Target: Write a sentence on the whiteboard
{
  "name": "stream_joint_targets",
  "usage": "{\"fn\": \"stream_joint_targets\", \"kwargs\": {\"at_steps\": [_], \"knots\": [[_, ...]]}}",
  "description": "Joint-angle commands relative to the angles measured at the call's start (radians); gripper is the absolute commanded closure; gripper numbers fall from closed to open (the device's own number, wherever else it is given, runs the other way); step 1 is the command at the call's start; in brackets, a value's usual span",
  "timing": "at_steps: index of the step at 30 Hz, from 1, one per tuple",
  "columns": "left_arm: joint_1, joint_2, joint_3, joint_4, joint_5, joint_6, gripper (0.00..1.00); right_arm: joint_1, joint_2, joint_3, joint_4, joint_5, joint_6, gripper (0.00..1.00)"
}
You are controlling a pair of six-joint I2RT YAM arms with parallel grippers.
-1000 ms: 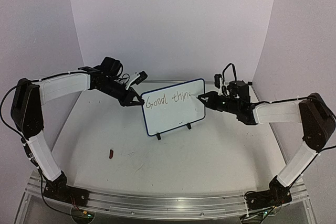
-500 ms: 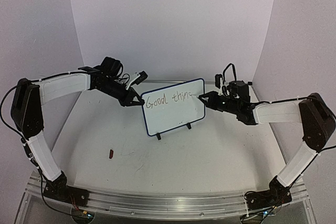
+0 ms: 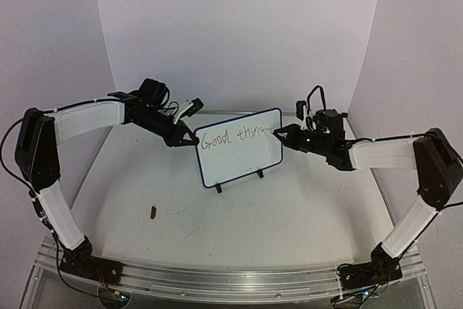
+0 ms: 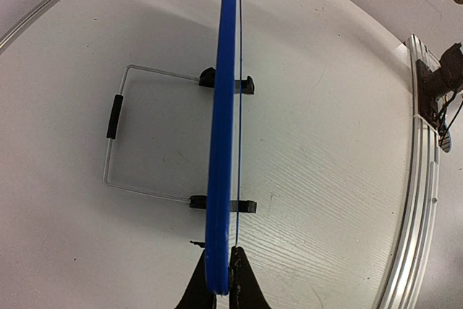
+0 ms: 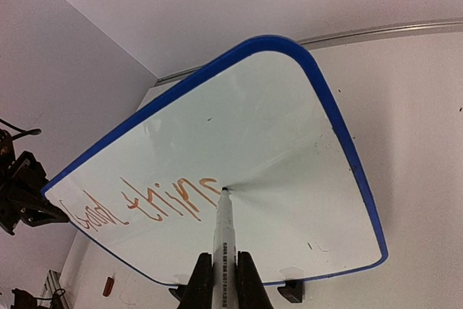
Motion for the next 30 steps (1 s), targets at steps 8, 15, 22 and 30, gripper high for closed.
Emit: {"fn": "stream_joint_targets", "kwargs": {"at_steps": [8, 15, 22, 30], "knots": [[-0.011, 0.051, -0.007, -0.081, -0.122, 0.056, 1.0, -0.004, -0.041, 0.037, 0.027, -0.002, -0.011, 1.0], [-0.012, 0.05, -0.007, -0.082, -0.123, 0.057, 1.0, -0.004, -0.021, 0.016, 0.017, 0.013, -0.012, 1.0], [-0.013, 0.052, -0.007, -0.081, -0.124, 0.059, 1.0, -0.004, 0.0, -0.016, 0.015, 0.022, -0.007, 1.0], [-0.012, 0.053, -0.007, -0.083, -0.123, 0.058, 1.0, -0.004, 0.027, -0.05, 0.016, 0.024, -0.007, 1.0]]}}
